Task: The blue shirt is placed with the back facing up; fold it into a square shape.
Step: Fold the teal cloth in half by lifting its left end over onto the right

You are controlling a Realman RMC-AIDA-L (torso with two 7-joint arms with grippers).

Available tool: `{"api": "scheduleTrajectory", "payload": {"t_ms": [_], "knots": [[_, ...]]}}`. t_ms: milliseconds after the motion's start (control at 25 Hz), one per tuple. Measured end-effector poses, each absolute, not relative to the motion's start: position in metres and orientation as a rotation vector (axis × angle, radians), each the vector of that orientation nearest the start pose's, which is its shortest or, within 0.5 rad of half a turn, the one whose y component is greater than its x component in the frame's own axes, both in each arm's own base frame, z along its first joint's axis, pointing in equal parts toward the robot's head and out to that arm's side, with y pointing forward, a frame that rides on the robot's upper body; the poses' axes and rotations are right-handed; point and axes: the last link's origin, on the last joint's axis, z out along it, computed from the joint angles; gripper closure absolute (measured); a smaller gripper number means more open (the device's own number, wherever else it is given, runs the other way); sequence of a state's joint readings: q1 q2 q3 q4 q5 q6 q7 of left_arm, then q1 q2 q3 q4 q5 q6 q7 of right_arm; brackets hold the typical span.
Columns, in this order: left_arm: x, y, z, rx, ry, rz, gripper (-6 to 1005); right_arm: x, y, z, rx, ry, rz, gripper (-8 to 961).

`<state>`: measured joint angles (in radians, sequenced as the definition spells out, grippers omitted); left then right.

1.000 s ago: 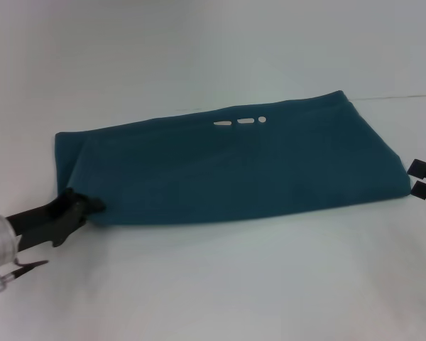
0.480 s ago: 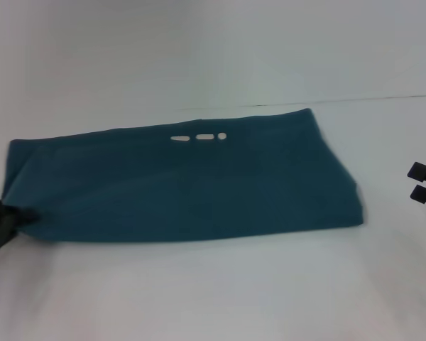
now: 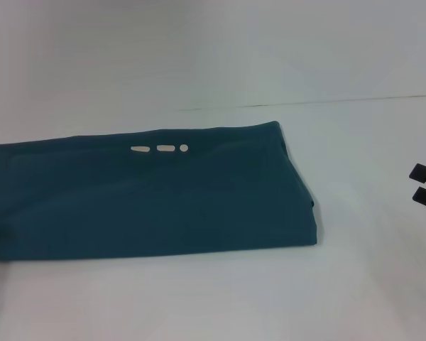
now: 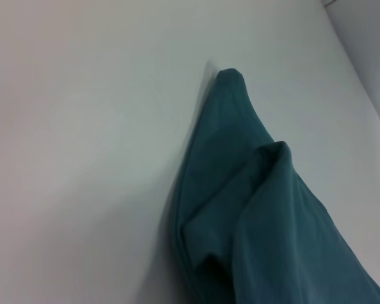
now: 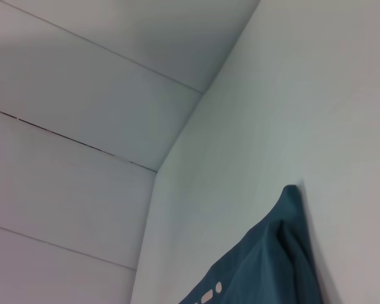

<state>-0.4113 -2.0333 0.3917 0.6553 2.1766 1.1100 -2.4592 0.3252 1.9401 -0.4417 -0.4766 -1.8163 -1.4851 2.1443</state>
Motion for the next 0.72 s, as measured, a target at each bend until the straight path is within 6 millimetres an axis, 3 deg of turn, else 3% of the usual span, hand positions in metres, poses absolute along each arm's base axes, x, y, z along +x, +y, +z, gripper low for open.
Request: {"api": "scheduleTrajectory", "payload": {"t_ms": [400, 720], "knots": [[-0.386, 0.329, 0.063, -1.436, -1.981, -0.803, 989, 0.367, 0.29, 0.075, -1.737, 1.846, 1.168, 215], [-0.341, 0.353, 0.072, -1.57, -1.958, -1.046, 989, 0.364, 0.293, 0.073, -1.752, 1.839, 1.169, 216]]}}
